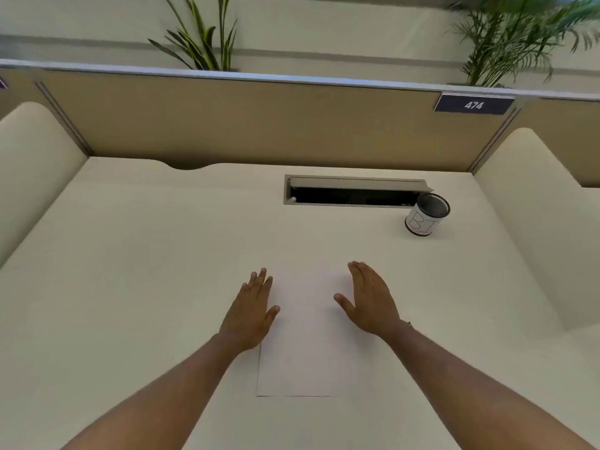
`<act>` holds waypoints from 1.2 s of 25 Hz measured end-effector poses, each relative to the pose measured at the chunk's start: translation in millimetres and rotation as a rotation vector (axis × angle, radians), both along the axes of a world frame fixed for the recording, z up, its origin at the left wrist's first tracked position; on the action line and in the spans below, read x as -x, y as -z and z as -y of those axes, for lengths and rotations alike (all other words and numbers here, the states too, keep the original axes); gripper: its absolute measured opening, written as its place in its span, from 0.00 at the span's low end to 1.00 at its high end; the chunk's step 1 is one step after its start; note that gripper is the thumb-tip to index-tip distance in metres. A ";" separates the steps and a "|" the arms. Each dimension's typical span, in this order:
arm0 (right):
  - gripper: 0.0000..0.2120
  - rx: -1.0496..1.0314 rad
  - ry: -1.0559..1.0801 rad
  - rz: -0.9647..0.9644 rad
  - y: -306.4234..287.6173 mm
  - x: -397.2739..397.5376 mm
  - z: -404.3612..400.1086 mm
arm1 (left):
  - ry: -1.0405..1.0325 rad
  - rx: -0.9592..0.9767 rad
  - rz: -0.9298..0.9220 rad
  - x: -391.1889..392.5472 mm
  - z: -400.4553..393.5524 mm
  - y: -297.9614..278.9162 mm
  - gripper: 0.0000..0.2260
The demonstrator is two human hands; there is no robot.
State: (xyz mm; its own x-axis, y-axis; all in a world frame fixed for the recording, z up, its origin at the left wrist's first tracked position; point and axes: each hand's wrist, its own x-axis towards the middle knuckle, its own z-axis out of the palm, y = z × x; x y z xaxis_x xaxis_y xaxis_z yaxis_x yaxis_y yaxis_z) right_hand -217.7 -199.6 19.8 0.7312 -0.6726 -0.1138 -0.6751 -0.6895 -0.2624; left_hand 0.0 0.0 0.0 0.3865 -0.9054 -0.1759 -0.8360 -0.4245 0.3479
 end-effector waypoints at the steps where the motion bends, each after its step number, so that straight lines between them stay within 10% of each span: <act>1: 0.43 -0.036 0.008 0.001 4.5 -0.7 2.4 | 0.020 -0.007 0.003 2.8 -4.8 4.3 0.32; 30: 0.43 -0.257 0.092 -0.083 8.4 -12.1 7.8 | 0.109 -0.076 0.064 13.1 -29.9 39.8 0.34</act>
